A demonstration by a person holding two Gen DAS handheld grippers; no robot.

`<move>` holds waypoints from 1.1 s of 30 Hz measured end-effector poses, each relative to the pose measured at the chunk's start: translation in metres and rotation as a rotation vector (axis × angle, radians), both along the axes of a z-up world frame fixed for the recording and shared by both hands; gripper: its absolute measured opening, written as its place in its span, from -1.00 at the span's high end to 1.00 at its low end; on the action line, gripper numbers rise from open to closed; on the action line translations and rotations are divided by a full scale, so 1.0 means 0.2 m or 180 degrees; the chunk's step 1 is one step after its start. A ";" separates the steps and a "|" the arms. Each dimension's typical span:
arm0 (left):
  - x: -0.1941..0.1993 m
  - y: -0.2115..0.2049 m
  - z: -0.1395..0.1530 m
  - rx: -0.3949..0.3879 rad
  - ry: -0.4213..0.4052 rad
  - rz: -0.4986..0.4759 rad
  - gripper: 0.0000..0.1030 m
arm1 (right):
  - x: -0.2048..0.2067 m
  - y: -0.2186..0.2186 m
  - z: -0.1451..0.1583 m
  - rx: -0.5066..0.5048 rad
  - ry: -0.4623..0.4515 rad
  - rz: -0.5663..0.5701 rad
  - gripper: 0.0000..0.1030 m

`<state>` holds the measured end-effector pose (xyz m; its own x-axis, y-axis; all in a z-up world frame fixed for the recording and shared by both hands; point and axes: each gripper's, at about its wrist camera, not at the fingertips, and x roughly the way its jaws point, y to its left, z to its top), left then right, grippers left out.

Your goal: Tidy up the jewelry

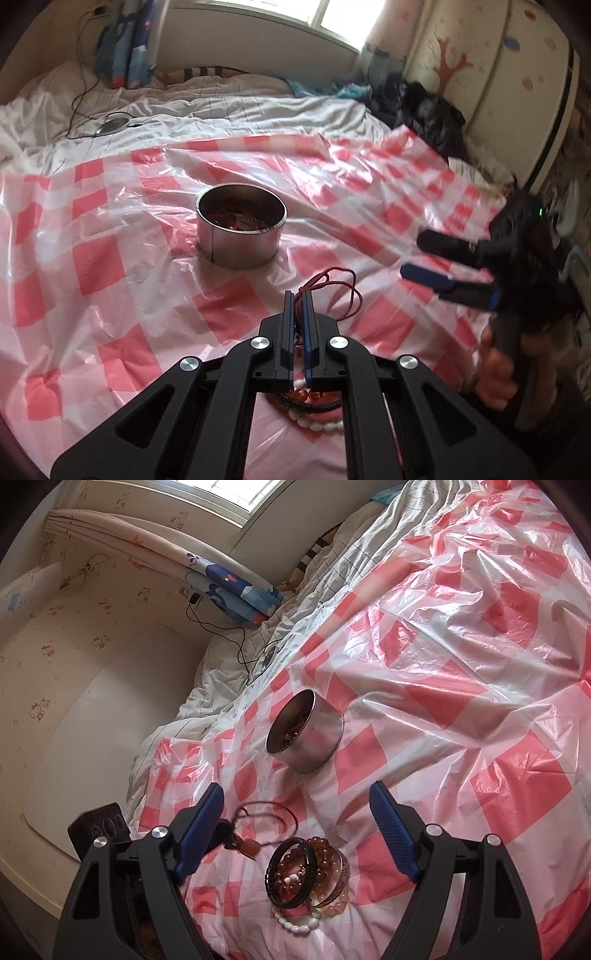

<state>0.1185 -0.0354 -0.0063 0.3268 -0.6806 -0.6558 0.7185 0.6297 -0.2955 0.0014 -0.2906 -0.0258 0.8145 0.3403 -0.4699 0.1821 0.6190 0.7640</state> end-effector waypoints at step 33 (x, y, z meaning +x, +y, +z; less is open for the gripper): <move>0.18 0.13 -0.03 0.0029 0.0182 0.0711 0.93 | 0.17 0.44 0.00 -0.1227 0.0560 0.0952 0.08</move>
